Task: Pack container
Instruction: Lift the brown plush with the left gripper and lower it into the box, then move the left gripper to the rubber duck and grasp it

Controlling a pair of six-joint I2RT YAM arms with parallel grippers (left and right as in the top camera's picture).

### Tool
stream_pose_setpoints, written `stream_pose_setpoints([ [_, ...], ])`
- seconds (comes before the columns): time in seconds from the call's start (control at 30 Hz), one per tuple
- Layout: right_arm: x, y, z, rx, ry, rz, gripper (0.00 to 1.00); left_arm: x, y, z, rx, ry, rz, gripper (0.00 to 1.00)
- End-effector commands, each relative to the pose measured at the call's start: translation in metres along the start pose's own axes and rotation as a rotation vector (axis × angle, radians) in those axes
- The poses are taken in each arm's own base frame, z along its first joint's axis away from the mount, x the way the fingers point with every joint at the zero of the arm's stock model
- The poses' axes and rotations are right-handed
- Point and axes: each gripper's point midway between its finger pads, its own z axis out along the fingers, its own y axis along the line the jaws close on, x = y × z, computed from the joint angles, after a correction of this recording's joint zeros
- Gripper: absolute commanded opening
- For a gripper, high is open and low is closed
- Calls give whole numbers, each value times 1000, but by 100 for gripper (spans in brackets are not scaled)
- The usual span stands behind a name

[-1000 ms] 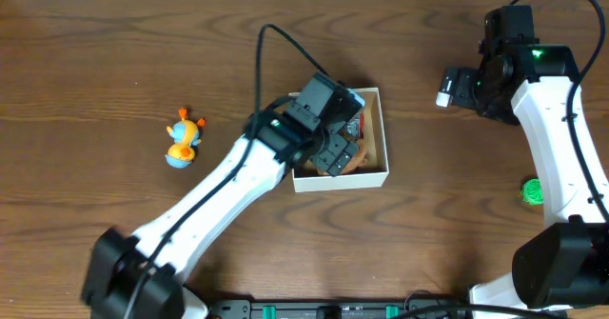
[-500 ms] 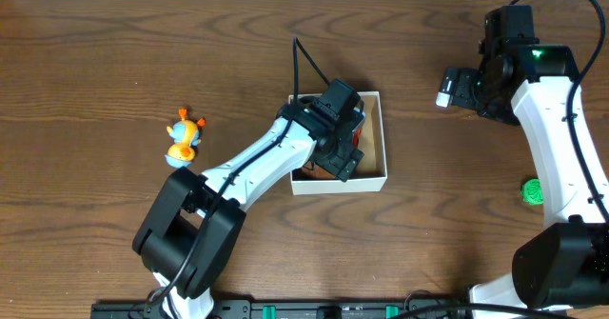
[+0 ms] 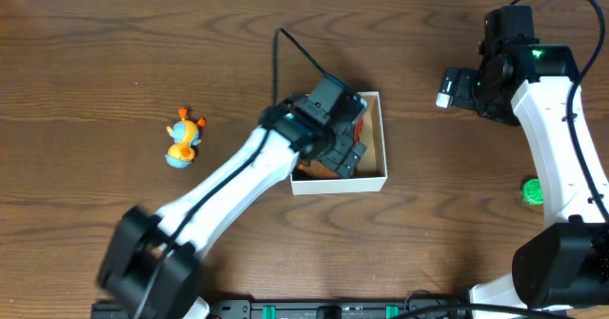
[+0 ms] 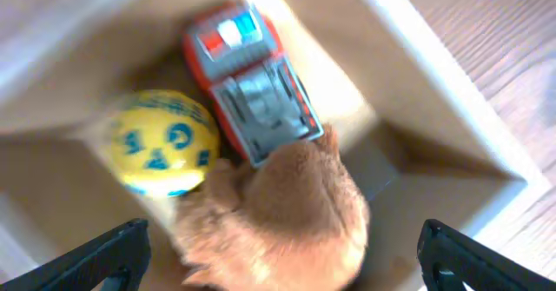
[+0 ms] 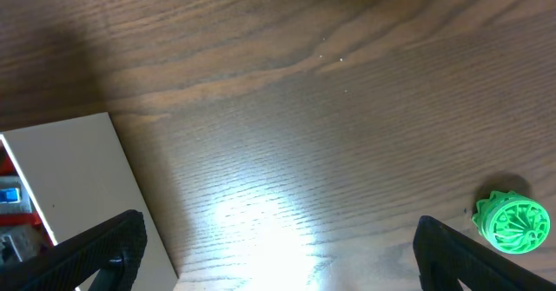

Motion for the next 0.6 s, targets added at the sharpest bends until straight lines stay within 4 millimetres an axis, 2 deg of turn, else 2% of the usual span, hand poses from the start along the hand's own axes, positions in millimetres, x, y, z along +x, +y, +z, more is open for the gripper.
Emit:
stream_pose_setpoints([
  [0.0, 2, -1, 1, 0, 6, -13, 99, -9, 8, -23, -56, -58, 13, 98],
  [0.13, 2, -1, 1, 1, 6, -21, 99, -10, 22, -41, -120, -85, -19, 98],
  [0.3, 2, -1, 1, 1, 6, -28, 99, -1, 72, -80, -282, -127, -208, 98],
  [0.47, 2, -1, 1, 0, 6, -44, 98, 25, 147, -128, -396, -176, -489, 98],
  [0.57, 2, -1, 1, 0, 6, -43, 99, 56, 197, -143, -466, -153, -653, 98],
])
